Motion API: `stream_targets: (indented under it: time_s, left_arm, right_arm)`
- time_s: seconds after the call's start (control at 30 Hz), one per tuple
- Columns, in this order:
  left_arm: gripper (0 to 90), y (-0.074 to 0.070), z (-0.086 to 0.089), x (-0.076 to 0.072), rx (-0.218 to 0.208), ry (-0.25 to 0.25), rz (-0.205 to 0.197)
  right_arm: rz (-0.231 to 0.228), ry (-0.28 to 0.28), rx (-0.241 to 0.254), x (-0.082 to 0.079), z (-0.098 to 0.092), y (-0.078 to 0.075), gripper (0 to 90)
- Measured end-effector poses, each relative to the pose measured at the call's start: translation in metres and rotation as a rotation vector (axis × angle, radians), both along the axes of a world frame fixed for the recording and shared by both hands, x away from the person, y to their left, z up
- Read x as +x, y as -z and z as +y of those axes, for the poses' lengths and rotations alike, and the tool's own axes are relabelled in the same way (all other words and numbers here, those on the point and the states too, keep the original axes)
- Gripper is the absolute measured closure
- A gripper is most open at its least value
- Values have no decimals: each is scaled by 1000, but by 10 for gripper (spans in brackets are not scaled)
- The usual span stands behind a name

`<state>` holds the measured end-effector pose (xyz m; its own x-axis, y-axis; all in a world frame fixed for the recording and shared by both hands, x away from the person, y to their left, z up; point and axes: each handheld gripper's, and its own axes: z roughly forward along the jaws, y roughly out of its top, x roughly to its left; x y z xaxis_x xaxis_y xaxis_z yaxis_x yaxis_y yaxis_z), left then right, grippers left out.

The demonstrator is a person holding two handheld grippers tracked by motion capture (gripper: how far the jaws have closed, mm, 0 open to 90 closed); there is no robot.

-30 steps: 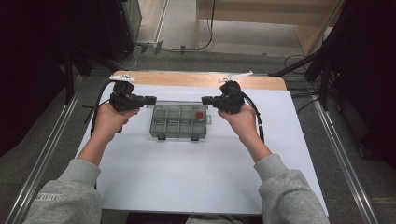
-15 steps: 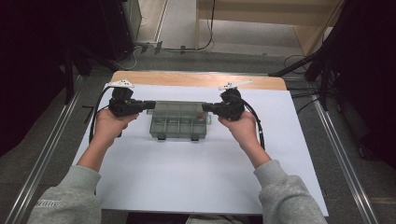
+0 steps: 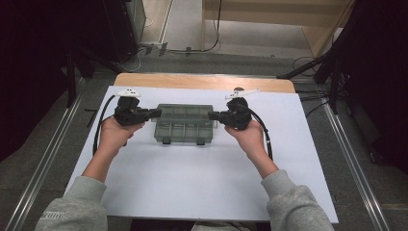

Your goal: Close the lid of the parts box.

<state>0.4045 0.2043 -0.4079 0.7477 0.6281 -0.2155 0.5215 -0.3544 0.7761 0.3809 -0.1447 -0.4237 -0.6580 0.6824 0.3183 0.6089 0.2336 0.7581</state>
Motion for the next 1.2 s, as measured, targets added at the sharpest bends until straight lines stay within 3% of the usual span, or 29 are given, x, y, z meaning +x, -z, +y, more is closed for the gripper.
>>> stream_targets:
  time_s: [0.13, 0.53, 0.8, 1.0, 1.2]
  left_arm:
    - [890, 3, 1, -2, -22, -2, 11]
    - [890, 14, 1, -8, -21, 5, 27]
    - [890, 21, 2, -14, 2, -3, -8]
    - [890, 29, 3, -13, -18, 1, 18]
    - [890, 36, 2, -13, -4, 15, 22]
  right_arm:
    - [-3, -6, 0, -5, 3, 2, 900]
    - [-26, -19, -4, -15, 9, 7, 900]
    - [-11, -16, -15, -17, 11, 16, 900]
    - [4, -24, -33, -17, 16, 23, 900]
    - [3, -29, -43, -17, 19, 28, 900]
